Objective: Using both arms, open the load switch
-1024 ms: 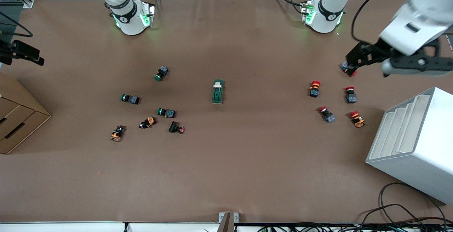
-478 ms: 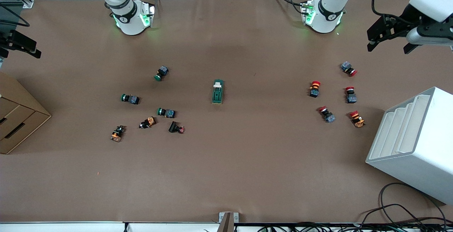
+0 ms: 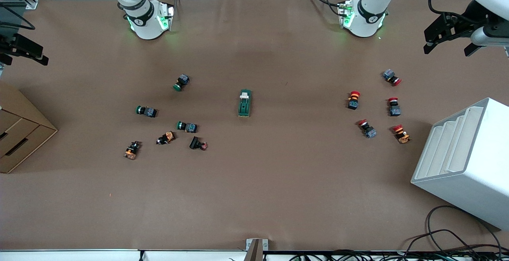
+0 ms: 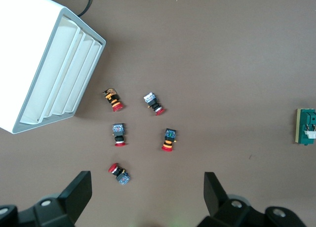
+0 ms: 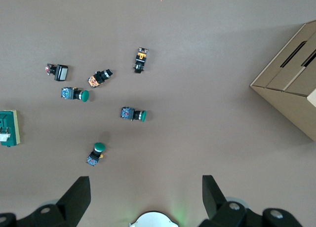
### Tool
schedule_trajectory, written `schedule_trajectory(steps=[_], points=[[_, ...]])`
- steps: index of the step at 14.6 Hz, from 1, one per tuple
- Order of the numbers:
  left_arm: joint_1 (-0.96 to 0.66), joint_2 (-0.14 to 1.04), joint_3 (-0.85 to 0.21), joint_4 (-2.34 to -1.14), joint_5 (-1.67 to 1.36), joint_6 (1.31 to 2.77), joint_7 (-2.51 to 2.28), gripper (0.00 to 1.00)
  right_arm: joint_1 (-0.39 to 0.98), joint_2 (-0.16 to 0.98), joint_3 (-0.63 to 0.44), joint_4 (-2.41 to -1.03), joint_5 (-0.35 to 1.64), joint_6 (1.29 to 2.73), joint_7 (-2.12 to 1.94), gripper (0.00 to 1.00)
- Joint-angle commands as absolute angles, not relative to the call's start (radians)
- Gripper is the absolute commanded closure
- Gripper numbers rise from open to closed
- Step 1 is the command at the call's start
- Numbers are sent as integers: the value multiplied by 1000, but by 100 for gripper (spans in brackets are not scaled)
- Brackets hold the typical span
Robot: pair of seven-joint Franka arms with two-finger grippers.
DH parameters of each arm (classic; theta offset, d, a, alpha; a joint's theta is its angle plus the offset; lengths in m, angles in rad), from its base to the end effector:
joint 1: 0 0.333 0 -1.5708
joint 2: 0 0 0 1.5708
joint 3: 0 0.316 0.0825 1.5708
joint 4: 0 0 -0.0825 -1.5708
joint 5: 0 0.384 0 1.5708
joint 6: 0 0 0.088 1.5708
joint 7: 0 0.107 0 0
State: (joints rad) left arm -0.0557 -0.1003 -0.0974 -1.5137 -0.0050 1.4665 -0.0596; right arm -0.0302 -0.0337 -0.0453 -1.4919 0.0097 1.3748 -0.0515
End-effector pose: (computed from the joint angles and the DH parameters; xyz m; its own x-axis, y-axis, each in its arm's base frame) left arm 0.5039 -0.0817 0.6949 0.9942 -0.0937 0.0528 -0.0937 -0.9956 -0.0017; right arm 0.5215 -0.0387 0.6628 0.9963 -0.0217 -0.0826 -0.0231 -0.9996 -0.0154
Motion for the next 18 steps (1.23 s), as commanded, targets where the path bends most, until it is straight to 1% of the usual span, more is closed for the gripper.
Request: schedule_trajectory(steps=[1,8,18], points=[[-48,-118,-97,-1532,-23,1474,-22,0,-23,-64,-51,-1520,20,1384,-46,0],[-48,-97,-95,-1563,-25,1503,-17,0,-3,-64,-52,-1519,14,1385,2,0],[-48,-84,-95,-1548,-8,1511,-26,0,0,-64,-48,-1520,9,1381,2,0]])
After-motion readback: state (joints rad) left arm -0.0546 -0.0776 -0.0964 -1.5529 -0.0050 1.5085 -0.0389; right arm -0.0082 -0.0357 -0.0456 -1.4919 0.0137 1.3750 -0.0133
